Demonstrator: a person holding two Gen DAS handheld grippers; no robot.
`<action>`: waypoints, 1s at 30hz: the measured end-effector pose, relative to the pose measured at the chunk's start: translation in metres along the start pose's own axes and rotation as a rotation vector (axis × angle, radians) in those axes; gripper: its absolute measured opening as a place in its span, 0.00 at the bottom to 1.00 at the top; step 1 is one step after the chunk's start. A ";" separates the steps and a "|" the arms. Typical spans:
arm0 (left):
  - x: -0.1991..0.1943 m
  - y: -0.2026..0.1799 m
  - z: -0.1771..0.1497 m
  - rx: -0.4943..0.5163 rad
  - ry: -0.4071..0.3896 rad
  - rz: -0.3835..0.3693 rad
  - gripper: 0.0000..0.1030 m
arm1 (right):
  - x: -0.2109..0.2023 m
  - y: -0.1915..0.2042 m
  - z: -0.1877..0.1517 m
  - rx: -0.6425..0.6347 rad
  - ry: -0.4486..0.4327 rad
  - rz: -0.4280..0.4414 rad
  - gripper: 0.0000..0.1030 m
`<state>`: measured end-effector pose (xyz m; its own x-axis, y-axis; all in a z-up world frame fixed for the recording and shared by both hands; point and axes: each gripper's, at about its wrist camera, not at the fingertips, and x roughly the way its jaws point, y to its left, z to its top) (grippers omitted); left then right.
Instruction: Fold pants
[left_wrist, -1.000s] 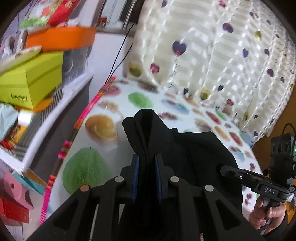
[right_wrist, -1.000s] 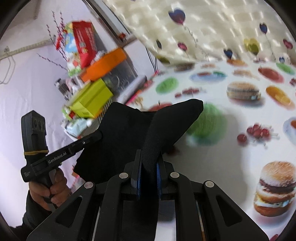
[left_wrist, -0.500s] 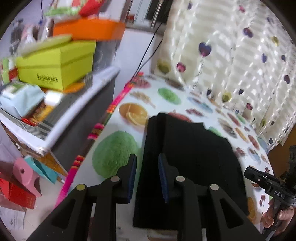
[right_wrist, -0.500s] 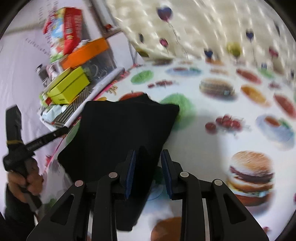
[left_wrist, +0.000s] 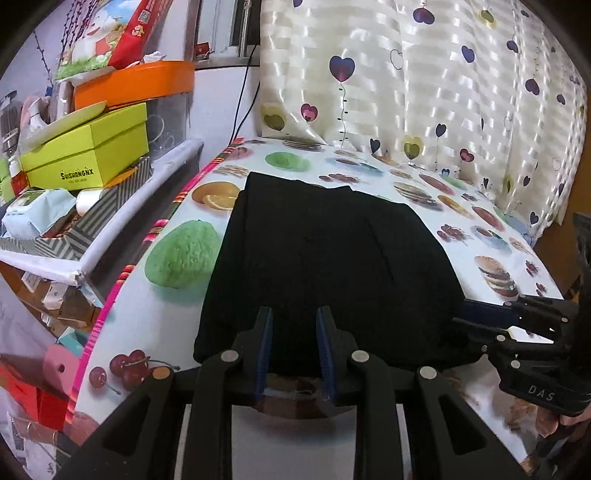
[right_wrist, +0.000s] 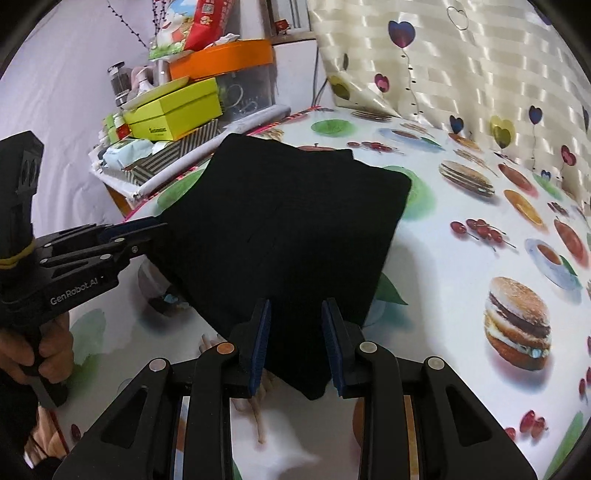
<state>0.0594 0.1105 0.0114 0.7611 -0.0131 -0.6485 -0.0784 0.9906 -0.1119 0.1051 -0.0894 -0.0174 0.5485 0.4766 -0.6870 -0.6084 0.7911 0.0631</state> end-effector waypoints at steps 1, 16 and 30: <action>-0.005 -0.001 0.001 -0.004 -0.005 -0.003 0.26 | -0.004 0.001 0.000 -0.001 -0.003 -0.007 0.29; -0.031 -0.031 -0.047 0.013 0.035 0.031 0.26 | -0.038 0.013 -0.054 -0.026 0.035 -0.020 0.43; -0.019 -0.040 -0.061 0.054 0.080 0.103 0.27 | -0.032 0.023 -0.066 -0.077 0.050 -0.024 0.43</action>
<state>0.0086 0.0634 -0.0174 0.6966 0.0800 -0.7130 -0.1166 0.9932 -0.0025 0.0356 -0.1115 -0.0422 0.5350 0.4366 -0.7233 -0.6390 0.7691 -0.0084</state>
